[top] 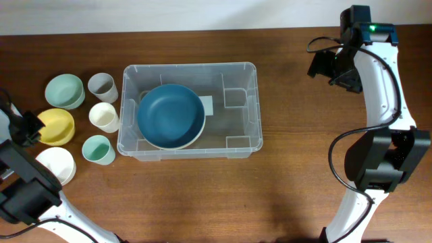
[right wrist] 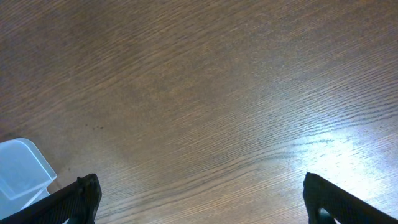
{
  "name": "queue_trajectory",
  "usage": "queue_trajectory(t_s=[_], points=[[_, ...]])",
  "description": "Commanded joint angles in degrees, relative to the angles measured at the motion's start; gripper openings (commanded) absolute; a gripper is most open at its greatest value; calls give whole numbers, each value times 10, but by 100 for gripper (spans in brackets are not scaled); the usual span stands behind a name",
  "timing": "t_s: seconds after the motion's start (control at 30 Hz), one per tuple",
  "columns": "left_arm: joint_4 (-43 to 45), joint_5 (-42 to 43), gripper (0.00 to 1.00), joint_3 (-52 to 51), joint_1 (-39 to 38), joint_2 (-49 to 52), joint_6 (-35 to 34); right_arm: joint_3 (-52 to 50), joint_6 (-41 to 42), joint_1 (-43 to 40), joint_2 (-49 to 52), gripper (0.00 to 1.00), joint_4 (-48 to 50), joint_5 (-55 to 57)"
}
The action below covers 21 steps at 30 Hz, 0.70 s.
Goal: Pack container
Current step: 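Lift the yellow bowl and set it in the bin beside the teal plate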
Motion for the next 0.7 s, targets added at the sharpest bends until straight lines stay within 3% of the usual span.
queue_trajectory(t_s=[0.0, 0.17, 0.43, 0.53, 0.67], points=[[-35, -7, 1, 85, 0, 2, 2, -2, -4, -1, -1, 99, 0, 0], [-110, 1, 1, 224, 0, 1, -18, -2, -4, -1, -1, 99, 0, 0], [-213, 182, 1, 451, -27, -4, -17, -2, -4, -1, -1, 99, 0, 0], [-227, 271, 1, 530, -82, -15, 19, -2, -4, -1, -1, 99, 0, 0], [-227, 283, 1, 555, -180, -26, 35, -2, -4, -1, -1, 99, 0, 0]])
